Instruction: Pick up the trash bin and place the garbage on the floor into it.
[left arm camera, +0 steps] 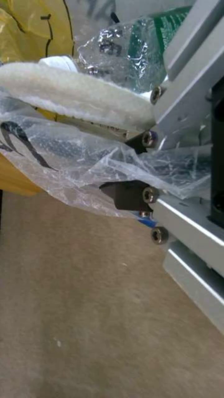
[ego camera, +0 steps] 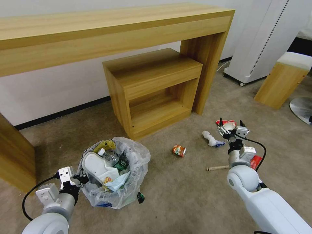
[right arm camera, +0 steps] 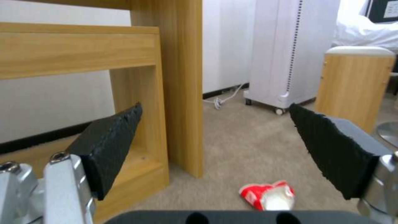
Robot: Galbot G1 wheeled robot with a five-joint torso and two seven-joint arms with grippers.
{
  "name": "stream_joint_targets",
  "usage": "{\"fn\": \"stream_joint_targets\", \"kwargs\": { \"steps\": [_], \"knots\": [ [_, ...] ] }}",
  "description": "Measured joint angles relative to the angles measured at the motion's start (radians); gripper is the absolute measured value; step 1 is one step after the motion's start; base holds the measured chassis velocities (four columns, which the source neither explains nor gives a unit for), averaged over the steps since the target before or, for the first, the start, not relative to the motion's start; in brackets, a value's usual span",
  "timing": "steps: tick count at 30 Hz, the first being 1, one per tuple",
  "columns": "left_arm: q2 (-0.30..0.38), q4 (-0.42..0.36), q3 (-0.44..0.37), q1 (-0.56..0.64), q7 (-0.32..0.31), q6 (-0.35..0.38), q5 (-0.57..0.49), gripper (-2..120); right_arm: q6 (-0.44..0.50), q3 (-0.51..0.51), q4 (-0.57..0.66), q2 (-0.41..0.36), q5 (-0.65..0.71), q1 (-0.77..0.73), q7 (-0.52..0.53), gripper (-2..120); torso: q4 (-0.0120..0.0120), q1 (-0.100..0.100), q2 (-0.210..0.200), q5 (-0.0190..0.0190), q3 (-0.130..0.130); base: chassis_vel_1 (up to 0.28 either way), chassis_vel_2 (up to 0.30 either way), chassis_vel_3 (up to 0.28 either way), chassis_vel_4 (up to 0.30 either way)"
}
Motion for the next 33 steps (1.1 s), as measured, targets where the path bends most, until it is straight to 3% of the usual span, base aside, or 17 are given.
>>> {"fn": "stream_joint_targets", "kwargs": {
  "steps": [10,21,28,33],
  "knots": [
    [-0.004,0.012,0.005,-0.009,0.000,-0.001,0.000,1,0.018,-0.022,-0.015,0.003,-0.001,0.011,-0.013,100,0.0001,0.000,0.000,0.0003,0.000,-0.182,0.201,0.189,-0.184],
    [0.004,0.017,0.000,-0.013,0.000,-0.001,-0.008,1,0.009,-0.068,-0.031,0.008,0.046,0.039,-0.013,100,-0.0001,0.000,0.000,-0.0001,0.000,0.000,0.000,0.000,0.000],
    [0.001,0.027,0.001,-0.015,0.000,-0.003,-0.008,1,-0.109,-0.137,-0.040,0.020,0.188,0.057,0.043,100,0.0000,0.000,0.000,-0.0002,0.000,0.000,0.000,0.000,0.000],
    [-0.004,0.035,0.007,-0.019,0.001,-0.004,-0.005,1,-0.245,-0.185,-0.048,0.042,0.350,0.078,0.088,100,0.0000,0.000,0.000,0.0000,0.000,0.000,0.000,0.000,0.000]
  ]
}}
